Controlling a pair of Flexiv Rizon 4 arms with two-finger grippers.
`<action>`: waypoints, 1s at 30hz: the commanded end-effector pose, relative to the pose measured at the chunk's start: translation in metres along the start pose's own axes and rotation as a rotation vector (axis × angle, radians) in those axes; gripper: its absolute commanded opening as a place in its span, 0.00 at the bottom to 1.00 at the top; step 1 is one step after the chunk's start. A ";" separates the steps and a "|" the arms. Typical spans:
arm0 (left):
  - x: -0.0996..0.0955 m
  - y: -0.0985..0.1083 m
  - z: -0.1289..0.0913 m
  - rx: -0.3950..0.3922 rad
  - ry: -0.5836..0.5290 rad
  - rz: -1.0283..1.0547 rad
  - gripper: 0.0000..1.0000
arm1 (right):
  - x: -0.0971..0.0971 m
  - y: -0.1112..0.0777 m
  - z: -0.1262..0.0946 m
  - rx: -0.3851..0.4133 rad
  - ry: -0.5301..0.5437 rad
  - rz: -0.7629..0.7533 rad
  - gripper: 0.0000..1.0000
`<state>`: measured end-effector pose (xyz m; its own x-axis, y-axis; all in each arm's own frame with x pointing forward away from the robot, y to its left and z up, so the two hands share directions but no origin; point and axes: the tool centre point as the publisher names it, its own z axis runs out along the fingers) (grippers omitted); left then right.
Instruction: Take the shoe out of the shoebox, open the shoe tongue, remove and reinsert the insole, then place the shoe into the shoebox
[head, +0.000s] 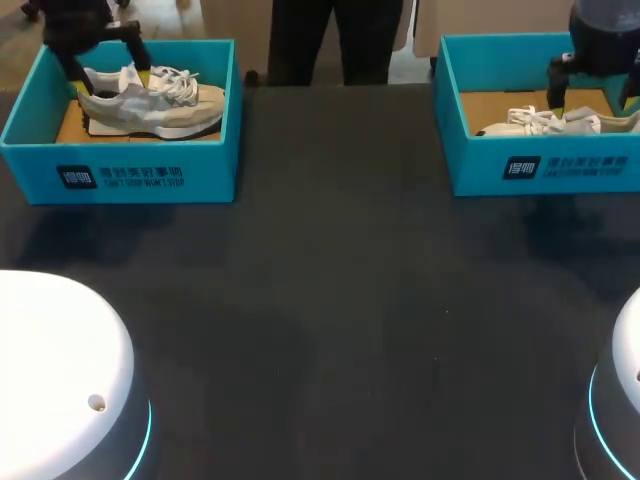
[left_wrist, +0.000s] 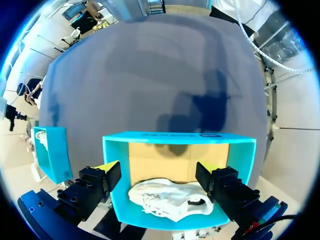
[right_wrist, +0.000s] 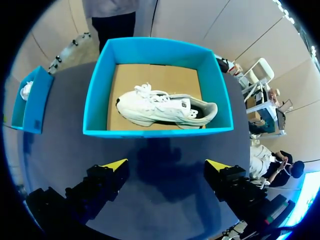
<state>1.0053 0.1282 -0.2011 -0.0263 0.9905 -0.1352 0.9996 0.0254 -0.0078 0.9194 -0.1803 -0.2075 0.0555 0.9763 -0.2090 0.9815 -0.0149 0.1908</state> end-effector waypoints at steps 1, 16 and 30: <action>-0.002 0.000 -0.001 -0.001 0.007 0.000 1.00 | 0.000 -0.001 0.000 -0.001 0.000 0.000 1.00; 0.006 0.002 0.003 0.011 -0.008 0.049 1.00 | 0.000 -0.001 0.000 -0.001 0.000 0.000 1.00; 0.041 0.027 0.003 0.059 -0.016 0.191 1.00 | 0.000 -0.001 0.000 -0.001 0.000 0.000 1.00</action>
<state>1.0183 0.1652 -0.2082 0.1563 0.9766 -0.1480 0.9871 -0.1597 -0.0114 0.9194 -0.1804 -0.2075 0.0554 0.9763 -0.2090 0.9815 -0.0149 0.1909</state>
